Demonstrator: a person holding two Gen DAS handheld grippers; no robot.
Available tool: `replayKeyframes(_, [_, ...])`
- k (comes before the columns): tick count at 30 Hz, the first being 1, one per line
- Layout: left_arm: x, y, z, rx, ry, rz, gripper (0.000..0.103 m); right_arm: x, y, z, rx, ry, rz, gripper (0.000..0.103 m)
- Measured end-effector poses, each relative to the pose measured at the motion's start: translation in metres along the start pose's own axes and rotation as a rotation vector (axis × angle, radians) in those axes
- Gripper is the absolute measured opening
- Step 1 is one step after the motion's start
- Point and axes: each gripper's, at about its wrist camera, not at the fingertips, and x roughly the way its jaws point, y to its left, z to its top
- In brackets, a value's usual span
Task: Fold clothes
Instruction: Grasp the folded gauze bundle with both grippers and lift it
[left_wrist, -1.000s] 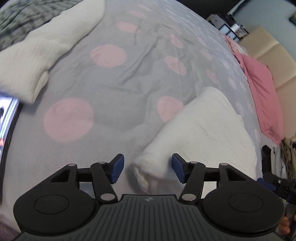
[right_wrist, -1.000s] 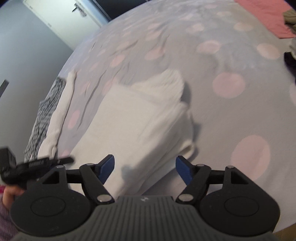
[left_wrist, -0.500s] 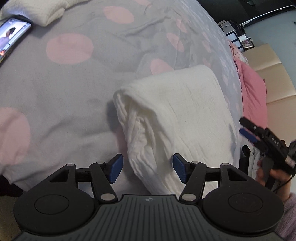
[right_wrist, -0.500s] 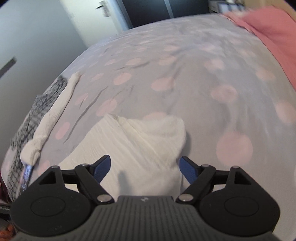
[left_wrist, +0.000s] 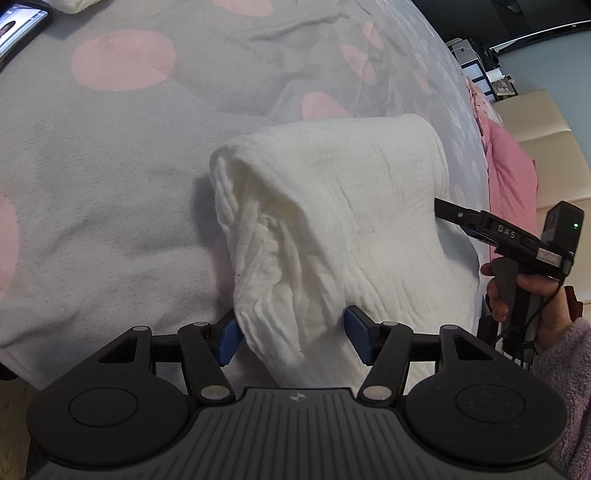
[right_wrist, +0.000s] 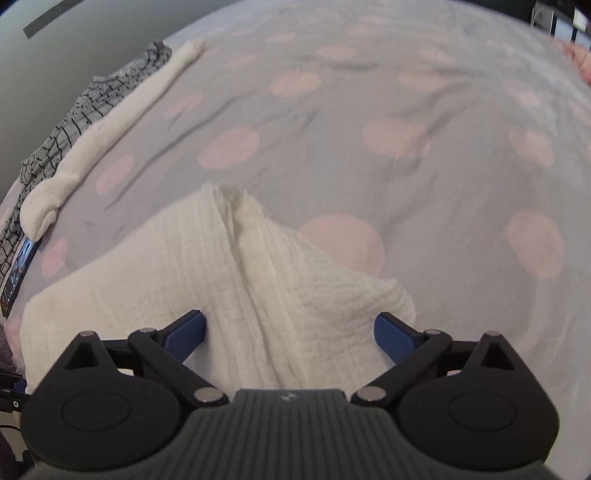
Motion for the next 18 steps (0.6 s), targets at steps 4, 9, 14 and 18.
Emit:
replayKeyframes(4, [0.005, -0.002, 0.002, -0.002, -0.005, -0.007, 0.057, 0.013, -0.008, -0.003, 0.049, 0.026, 0.048, 0.103])
replayKeyframes(9, [0.009, -0.003, 0.003, -0.005, -0.014, -0.015, 0.058, 0.018, 0.001, -0.009, 0.036, 0.057, 0.060, 0.101])
replayKeyframes(14, [0.008, -0.001, 0.001, 0.006, -0.030, -0.024, 0.056, 0.009, 0.006, -0.013, 0.051, 0.059, 0.097, 0.065])
replayKeyframes(18, [0.007, -0.001, 0.001, 0.043, -0.053, -0.040, 0.035, -0.001, 0.009, -0.020, 0.111, 0.056, 0.136, 0.047])
